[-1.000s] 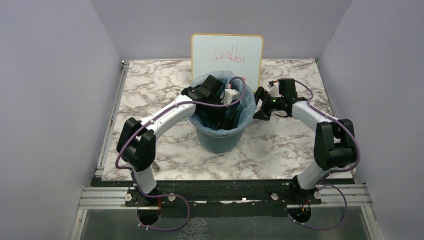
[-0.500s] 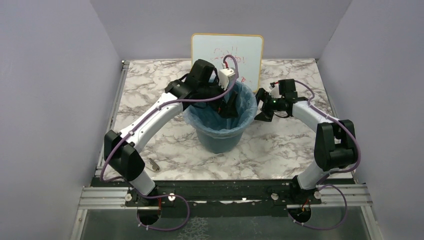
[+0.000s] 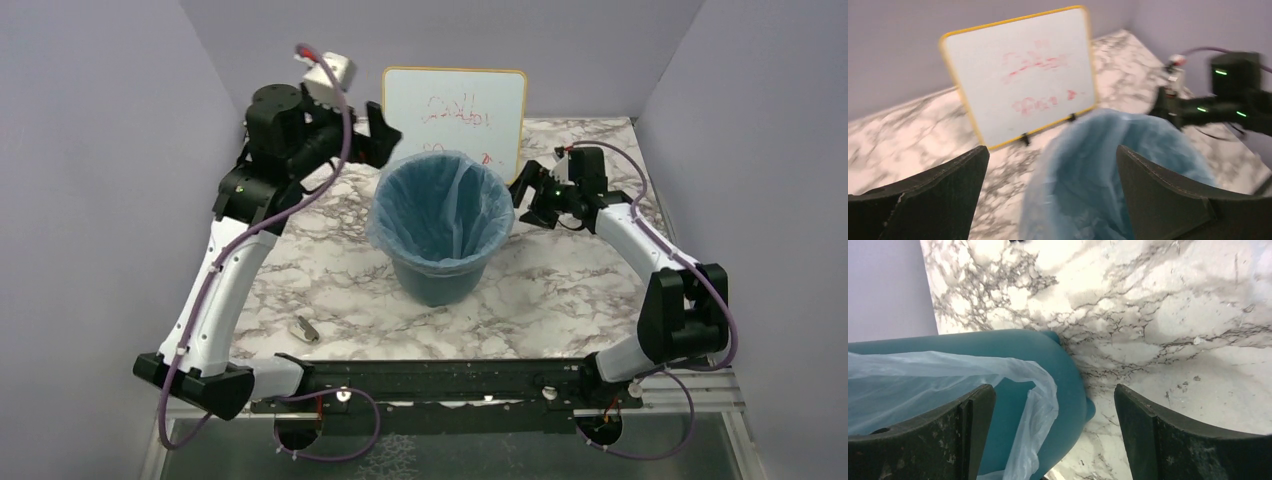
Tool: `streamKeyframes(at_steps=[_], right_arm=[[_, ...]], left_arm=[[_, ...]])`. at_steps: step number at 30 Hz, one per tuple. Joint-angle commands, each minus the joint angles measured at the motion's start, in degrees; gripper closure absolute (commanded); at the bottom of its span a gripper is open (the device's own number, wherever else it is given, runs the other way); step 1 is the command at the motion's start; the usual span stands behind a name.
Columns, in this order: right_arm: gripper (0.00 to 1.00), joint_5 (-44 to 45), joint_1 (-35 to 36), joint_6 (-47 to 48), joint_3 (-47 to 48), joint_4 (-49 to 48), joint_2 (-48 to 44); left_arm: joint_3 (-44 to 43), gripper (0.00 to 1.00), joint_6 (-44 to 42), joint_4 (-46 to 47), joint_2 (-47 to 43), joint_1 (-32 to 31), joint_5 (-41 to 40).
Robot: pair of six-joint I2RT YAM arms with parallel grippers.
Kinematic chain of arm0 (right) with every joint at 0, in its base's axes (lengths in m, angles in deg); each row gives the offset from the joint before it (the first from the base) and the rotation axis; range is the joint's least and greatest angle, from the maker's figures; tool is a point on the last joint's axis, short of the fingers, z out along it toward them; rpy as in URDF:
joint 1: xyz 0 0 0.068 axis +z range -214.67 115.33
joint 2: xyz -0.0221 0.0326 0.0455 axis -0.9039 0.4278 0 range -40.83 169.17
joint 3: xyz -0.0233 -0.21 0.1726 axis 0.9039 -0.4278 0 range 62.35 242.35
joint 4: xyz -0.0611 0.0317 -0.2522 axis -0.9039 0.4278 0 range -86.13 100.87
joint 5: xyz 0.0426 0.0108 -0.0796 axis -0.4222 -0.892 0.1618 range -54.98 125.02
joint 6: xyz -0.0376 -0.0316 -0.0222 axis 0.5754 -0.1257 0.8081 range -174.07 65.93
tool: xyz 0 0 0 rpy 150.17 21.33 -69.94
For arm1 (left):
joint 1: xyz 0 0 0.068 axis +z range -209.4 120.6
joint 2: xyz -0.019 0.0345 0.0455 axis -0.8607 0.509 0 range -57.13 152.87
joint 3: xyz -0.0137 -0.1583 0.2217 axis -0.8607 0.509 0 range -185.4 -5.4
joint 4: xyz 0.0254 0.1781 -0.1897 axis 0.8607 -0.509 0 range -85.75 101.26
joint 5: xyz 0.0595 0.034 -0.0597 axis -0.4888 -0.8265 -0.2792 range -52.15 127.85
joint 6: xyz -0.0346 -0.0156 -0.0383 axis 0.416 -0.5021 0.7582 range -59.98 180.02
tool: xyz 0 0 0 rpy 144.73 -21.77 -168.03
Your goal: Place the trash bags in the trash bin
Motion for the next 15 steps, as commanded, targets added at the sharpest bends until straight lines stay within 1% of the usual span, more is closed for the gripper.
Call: streamKeyframes(at_steps=[1, 3, 5, 6, 7, 8, 11, 12, 15], right_arm=[[0.05, 6.1, 0.3, 1.9, 1.5, -0.9, -4.3], [0.04, 5.9, 0.3, 2.0, 1.1, -1.8, -5.0], [0.04, 5.6, 0.3, 1.5, 0.7, -2.0, -5.2], [0.03, 5.3, 0.3, 1.3, 0.6, -2.0, -5.1], [0.03, 5.0, 0.3, 1.0, 0.4, -2.1, -4.9], [0.03, 4.6, 0.3, 0.8, 0.3, -2.1, -4.6], [0.02, 3.3, 0.2, 0.1, 0.4, -2.4, -3.5], [0.02, 2.8, 0.3, -0.1, 0.7, -2.1, -3.1], [0.02, 0.8, 0.3, -0.3, 0.9, -2.1, -2.2]], left_arm=[[9.7, 0.01, 8.4, -0.5, -2.0, 12.4, -3.9], [16.3, 0.01, 11.4, 0.4, -4.3, 18.3, -2.8], [25.3, 0.01, 16.4, 4.2, -7.4, 22.1, 0.1], [30.5, 0.01, 19.0, 7.4, -9.1, 23.2, 2.9], [37.0, 0.01, 21.6, 12.2, -11.0, 23.6, 5.2], [41.4, 0.01, 24.2, 15.4, -12.3, 23.7, 7.0], [51.7, 0.01, 31.2, 24.8, -15.0, 23.7, 13.9], [53.9, 0.01, 32.0, 26.4, -15.1, 23.7, 15.7], [57.1, 0.01, 31.2, 26.9, -13.9, 23.7, 18.2]])
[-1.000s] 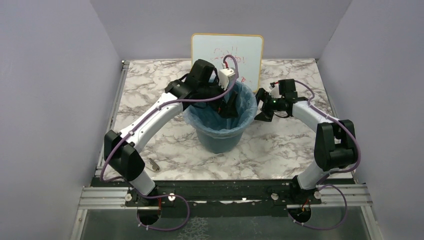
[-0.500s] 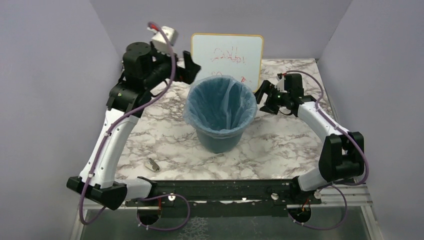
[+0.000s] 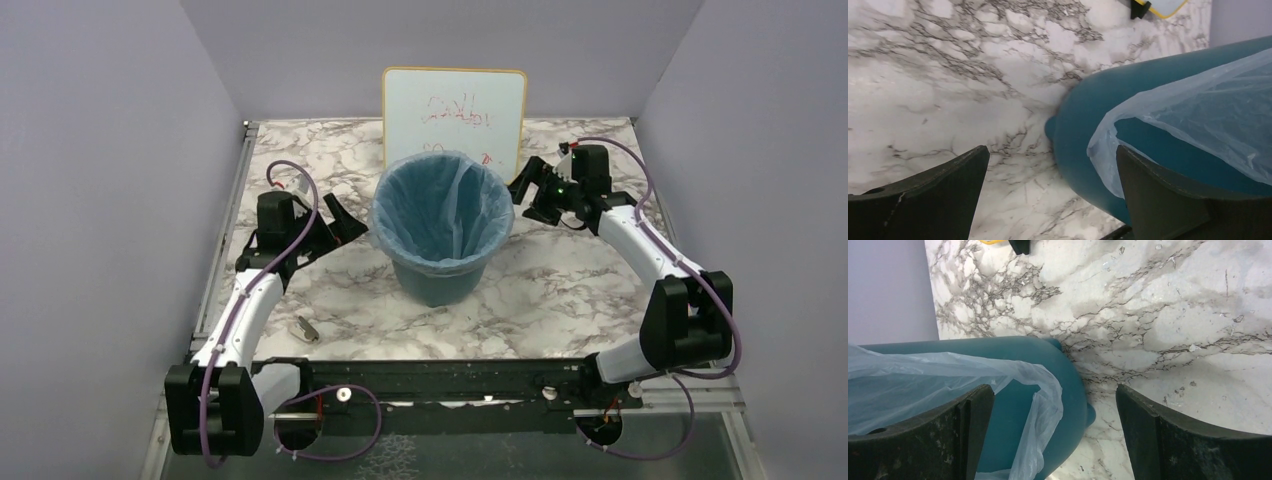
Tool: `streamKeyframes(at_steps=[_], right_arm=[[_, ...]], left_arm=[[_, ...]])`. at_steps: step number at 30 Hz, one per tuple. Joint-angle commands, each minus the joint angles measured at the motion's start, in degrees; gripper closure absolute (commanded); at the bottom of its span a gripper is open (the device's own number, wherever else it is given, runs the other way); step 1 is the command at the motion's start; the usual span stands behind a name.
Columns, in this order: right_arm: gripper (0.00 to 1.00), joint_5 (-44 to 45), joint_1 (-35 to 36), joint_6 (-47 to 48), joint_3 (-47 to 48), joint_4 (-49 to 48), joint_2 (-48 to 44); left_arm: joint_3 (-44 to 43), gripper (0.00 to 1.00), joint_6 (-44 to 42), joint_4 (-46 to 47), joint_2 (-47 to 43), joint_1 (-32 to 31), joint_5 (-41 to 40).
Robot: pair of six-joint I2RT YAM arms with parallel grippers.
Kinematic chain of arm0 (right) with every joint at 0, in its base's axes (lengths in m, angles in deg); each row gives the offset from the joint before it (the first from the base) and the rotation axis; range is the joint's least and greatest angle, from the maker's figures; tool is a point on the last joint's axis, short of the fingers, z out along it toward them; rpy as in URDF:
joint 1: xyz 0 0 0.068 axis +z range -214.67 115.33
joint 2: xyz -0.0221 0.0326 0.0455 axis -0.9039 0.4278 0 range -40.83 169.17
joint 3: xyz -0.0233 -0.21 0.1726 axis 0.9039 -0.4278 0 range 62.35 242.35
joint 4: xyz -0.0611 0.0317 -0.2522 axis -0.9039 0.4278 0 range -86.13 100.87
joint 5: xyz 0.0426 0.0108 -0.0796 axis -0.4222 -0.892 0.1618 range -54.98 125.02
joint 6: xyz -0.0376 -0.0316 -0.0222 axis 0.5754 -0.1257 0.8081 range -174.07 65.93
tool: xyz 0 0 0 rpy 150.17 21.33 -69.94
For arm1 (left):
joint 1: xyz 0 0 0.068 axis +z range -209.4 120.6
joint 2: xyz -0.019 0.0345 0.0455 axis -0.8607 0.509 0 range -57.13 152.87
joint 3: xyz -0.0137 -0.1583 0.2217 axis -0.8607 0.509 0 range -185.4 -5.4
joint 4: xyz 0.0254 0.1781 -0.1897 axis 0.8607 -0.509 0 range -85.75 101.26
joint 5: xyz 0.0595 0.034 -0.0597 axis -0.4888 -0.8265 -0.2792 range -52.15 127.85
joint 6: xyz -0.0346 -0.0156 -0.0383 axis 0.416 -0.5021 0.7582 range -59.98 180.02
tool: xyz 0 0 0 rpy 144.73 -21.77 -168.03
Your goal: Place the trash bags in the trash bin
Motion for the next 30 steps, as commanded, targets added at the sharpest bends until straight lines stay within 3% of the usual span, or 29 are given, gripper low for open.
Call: streamKeyframes(at_steps=[1, 7, 15, 24, 30], right_arm=[[0.02, -2.9, 0.3, -0.7, 0.6, -1.3, 1.4], [0.02, -4.5, 0.2, -0.9, -1.6, -1.2, 0.7], [0.02, -8.2, 0.2, -1.9, -3.7, 1.2, 2.7], [0.02, -16.6, 0.3, -1.7, -6.7, -2.6, 9.0], [0.02, -15.6, 0.3, -1.3, -6.3, -1.0, 10.4]], left_arm=[[3.6, 0.01, 5.9, 12.6, -0.7, 0.0, 10.6], [6.4, 0.01, 8.6, 19.6, 2.9, 0.0, 16.8], [9.0, 0.01, 8.3, 20.2, 7.5, -0.1, 14.4], [11.6, 0.03, 8.5, 22.6, 12.3, -2.0, 14.8], [13.2, 0.03, 8.5, 22.8, 13.9, -3.4, 13.0]])
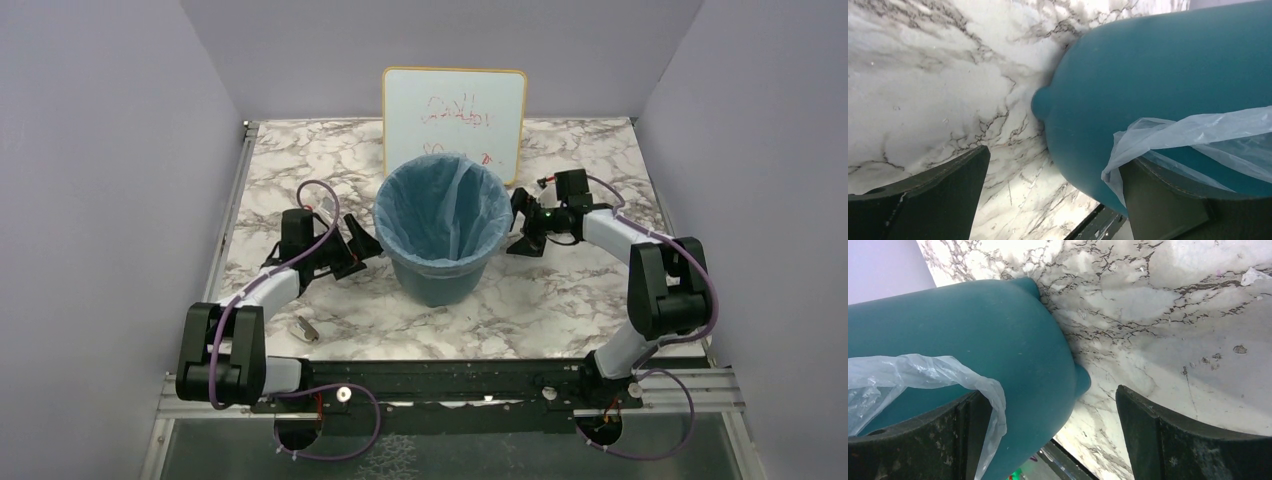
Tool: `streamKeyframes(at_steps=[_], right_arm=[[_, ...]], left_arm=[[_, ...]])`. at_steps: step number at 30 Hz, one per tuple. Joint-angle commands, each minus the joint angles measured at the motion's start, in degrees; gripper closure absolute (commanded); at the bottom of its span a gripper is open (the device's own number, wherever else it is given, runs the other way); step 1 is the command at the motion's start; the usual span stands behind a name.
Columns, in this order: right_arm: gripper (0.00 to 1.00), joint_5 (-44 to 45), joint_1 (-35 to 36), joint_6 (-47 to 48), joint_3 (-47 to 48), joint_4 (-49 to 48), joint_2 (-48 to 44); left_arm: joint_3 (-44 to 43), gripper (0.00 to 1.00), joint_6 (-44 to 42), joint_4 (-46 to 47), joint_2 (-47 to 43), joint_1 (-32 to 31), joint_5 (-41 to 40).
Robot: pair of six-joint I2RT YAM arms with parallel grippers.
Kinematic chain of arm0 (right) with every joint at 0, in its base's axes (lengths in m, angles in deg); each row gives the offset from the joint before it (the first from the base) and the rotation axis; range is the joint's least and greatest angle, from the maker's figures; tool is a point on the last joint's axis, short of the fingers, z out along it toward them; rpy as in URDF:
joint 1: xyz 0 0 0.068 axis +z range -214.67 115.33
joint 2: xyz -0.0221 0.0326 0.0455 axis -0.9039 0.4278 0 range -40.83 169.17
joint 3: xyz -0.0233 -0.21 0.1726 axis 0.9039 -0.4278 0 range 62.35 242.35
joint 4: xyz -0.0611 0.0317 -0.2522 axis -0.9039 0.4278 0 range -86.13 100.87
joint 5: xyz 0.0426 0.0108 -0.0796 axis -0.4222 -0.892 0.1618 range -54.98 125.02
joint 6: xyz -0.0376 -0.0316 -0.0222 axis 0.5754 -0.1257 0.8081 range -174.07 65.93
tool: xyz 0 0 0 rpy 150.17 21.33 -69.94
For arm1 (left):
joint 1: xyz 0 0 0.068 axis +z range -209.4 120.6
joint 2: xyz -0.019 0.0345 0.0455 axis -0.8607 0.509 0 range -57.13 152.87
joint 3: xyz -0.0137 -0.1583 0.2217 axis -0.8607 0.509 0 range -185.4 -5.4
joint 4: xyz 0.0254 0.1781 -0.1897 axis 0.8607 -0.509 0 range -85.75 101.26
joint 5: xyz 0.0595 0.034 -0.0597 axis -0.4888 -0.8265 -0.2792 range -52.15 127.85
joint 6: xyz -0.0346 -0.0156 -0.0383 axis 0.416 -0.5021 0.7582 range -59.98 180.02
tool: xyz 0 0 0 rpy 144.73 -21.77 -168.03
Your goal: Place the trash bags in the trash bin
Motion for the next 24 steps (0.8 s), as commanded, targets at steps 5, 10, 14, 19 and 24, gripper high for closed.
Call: streamKeyframes(at_steps=[5, 10, 14, 19, 24], right_arm=[[0.02, 5.1, 0.3, 1.7, 1.4, 3.7, -2.9], [0.02, 3.7, 0.3, 0.9, -1.1, -1.4, -6.2], [0.03, 2.0, 0.3, 0.9, -2.1, -1.7, -3.7], [0.04, -2.5, 0.5, 0.9, -1.9, -0.9, 0.4], [0.04, 4.0, 0.5, 0.4, -0.6, 0.6, -3.2]], left_arm=[[1.5, 0.03, 0.1, 0.8, -0.6, -0.9, -1.9], [-1.0, 0.01, -0.5, -0.5, -3.3, -0.9, -2.4], [-2.8, 0.01, -2.0, -3.0, -5.3, -0.9, -3.2], [-3.5, 0.01, -2.6, -3.9, -7.9, -0.9, -5.3], [-4.8, 0.01, -4.0, -9.5, -10.4, -0.9, -9.7]])
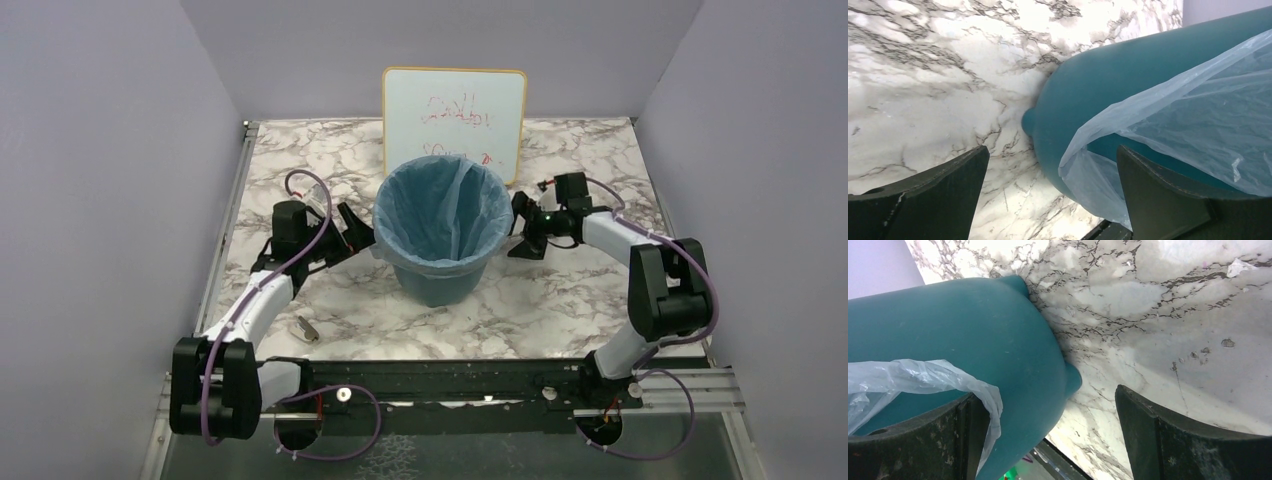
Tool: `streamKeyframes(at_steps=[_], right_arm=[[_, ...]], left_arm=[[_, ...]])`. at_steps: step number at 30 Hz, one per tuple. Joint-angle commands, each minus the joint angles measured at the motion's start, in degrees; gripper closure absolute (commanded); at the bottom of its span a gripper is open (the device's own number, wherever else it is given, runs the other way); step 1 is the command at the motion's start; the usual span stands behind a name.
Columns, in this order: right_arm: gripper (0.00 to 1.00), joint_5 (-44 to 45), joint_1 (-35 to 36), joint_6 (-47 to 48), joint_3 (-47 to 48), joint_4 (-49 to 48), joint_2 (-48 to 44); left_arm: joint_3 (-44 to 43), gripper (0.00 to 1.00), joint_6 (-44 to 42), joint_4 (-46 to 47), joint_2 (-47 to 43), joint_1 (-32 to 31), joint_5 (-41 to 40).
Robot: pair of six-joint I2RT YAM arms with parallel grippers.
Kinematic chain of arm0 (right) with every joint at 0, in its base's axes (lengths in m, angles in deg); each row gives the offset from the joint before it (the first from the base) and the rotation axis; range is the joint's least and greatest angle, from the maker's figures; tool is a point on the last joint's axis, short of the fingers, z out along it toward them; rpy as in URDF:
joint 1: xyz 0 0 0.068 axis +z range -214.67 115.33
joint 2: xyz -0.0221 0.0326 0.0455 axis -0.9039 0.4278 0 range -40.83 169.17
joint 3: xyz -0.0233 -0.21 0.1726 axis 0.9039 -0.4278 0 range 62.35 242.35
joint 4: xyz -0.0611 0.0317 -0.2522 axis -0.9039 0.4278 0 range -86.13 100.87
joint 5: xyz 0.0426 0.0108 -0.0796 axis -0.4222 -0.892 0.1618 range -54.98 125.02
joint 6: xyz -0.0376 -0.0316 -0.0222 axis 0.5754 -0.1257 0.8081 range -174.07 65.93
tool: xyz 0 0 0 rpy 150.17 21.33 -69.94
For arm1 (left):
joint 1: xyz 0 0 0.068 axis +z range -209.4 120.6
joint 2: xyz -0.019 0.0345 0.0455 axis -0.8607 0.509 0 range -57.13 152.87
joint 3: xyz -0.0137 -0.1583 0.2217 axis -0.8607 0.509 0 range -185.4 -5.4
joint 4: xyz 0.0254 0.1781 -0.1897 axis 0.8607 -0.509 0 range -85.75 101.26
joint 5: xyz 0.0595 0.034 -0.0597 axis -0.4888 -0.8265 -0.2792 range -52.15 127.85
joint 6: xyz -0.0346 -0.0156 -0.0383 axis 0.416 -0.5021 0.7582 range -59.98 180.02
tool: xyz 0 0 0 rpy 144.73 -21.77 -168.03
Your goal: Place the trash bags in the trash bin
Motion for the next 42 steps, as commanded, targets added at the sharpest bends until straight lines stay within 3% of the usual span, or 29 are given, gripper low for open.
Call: streamKeyframes(at_steps=[1, 6, 12, 18, 26, 33, 38, 42], right_arm=[[0.04, 4.9, 0.3, -0.6, 1.2, 1.3, -4.2], [0.03, 9.8, 0.4, -1.0, 0.6, 0.4, -9.4], [0.03, 0.9, 0.6, -2.7, -1.7, -4.9, -9.0], [0.04, -0.7, 0.9, -0.6, -1.1, -1.0, -3.0], [0.04, 1.2, 0.9, -1.5, -2.3, -2.3, -0.4], [0.04, -2.4, 1.0, -1.9, -3.2, -3.8, 3.4], [0.04, -3.3, 1.0, -1.5, -1.9, -3.3, 3.1], [0.03, 1.2, 1.0, -1.5, -0.2, -0.8, -0.7]], left_arm=[[-2.2, 0.01, -2.3, -5.8, -3.5, -0.2, -6.5], [-1.1, 0.01, -1.9, -6.2, -8.9, -0.2, -11.3], [1.4, 0.01, -1.1, -5.2, -13.1, -0.2, -12.4], [1.4, 0.01, -0.6, -5.5, -12.8, -0.2, -11.5], [1.1, 0.01, -0.7, -6.3, -13.2, -0.2, -11.3], [0.9, 0.01, -0.9, -5.8, -13.4, -0.2, -11.4], [0.8, 0.01, -0.9, -5.7, -13.1, -0.2, -10.9], [0.9, 0.01, -0.9, -5.6, -12.7, -0.2, -10.7]])
